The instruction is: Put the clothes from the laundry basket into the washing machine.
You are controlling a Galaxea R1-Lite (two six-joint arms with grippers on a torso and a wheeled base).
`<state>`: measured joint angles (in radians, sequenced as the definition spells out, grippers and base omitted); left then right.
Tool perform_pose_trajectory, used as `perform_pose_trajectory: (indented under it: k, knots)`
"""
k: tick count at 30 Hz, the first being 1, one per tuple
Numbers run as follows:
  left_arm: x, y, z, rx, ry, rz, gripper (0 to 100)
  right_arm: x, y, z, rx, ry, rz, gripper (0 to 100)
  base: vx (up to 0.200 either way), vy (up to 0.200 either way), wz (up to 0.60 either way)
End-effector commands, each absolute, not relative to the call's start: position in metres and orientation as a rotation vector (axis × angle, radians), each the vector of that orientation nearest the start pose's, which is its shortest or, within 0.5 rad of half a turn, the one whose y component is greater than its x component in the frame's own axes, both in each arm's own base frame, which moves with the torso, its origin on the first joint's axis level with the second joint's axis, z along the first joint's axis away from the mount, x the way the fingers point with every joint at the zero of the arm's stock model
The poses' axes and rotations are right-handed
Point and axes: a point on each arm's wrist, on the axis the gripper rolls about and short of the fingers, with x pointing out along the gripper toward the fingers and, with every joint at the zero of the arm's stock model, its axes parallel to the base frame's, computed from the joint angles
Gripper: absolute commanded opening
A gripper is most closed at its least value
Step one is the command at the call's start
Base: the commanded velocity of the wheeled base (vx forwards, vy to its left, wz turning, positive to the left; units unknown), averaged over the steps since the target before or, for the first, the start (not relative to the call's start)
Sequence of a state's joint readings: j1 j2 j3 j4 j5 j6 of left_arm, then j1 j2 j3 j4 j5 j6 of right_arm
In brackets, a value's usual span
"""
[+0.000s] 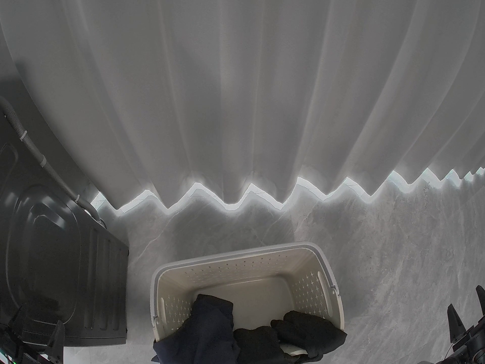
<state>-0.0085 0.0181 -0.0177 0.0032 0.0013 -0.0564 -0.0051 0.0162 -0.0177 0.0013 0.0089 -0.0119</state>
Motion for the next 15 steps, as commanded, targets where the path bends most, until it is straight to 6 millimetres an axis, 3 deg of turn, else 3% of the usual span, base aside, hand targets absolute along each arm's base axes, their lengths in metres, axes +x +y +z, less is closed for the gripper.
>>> perform_pose_trajectory:
  k: [1, 8, 15]
  knots:
    - [-0.0227, 0.0002, 0.0752, -0.057, 0.005, -0.008, 100, -0.0227, 0.0003, 0.0754, -0.012, 0.003, 0.005, 100, 0.200, 0.000, 0.00]
    - [-0.0227, 0.0002, 0.0752, -0.057, 0.005, -0.008, 100, -0.0227, 0.0003, 0.0754, -0.012, 0.003, 0.005, 100, 0.200, 0.000, 0.00]
    - [-0.0227, 0.0002, 0.0752, -0.057, 0.005, -0.006, 100, -0.0227, 0.0003, 0.0754, -0.012, 0.003, 0.005, 100, 0.000, 0.000, 0.00]
